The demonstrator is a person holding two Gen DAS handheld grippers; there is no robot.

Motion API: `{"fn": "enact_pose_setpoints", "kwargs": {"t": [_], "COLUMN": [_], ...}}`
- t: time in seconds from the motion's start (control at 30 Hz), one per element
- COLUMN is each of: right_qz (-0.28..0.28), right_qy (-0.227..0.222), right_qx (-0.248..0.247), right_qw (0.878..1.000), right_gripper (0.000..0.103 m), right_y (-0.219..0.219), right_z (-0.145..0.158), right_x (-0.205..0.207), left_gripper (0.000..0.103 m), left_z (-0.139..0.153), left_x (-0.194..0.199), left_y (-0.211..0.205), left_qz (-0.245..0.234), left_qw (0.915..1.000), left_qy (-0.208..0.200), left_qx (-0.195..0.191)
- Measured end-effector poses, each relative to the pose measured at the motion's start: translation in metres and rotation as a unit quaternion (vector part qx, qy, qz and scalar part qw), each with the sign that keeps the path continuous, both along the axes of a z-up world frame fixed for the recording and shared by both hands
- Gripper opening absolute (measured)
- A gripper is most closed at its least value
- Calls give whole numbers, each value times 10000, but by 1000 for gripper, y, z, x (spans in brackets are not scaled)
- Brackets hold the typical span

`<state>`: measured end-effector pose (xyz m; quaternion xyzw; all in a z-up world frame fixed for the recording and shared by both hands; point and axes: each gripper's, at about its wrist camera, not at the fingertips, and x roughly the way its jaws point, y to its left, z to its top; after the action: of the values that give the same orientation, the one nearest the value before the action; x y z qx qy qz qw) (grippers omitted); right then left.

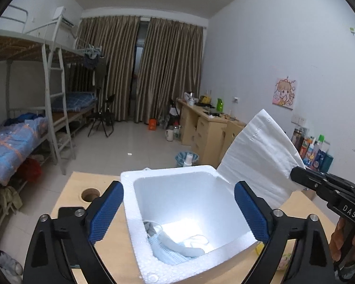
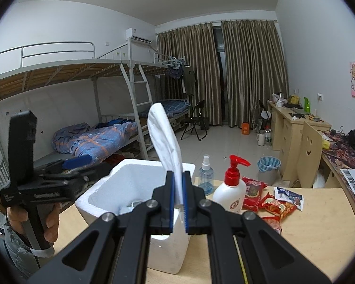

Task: Organize soft objects
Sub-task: 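Lower the foam strip into the white foam box and open the left gripper, then lower the white towel into the foam box and open the right gripper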

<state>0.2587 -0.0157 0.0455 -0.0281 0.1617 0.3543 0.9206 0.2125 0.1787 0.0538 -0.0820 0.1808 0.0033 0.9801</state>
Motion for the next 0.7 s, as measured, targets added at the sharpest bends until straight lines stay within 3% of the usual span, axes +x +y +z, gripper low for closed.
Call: {"fn": "enact_pose_setpoints", "kwargs": {"t": [0.7], "right_qz": [205], "right_qy": [-109], "right_qx": [15], "right_qw": [9997], "right_gripper": [9], "right_y": [15], "right_z": [8], "right_x": [-7], "left_gripper": [101], "left_z": [4], "left_x": [-33], "left_y": [19], "left_qz": [453], "left_qw": [9988], "left_qy": [-61], "left_qx": [147]}}
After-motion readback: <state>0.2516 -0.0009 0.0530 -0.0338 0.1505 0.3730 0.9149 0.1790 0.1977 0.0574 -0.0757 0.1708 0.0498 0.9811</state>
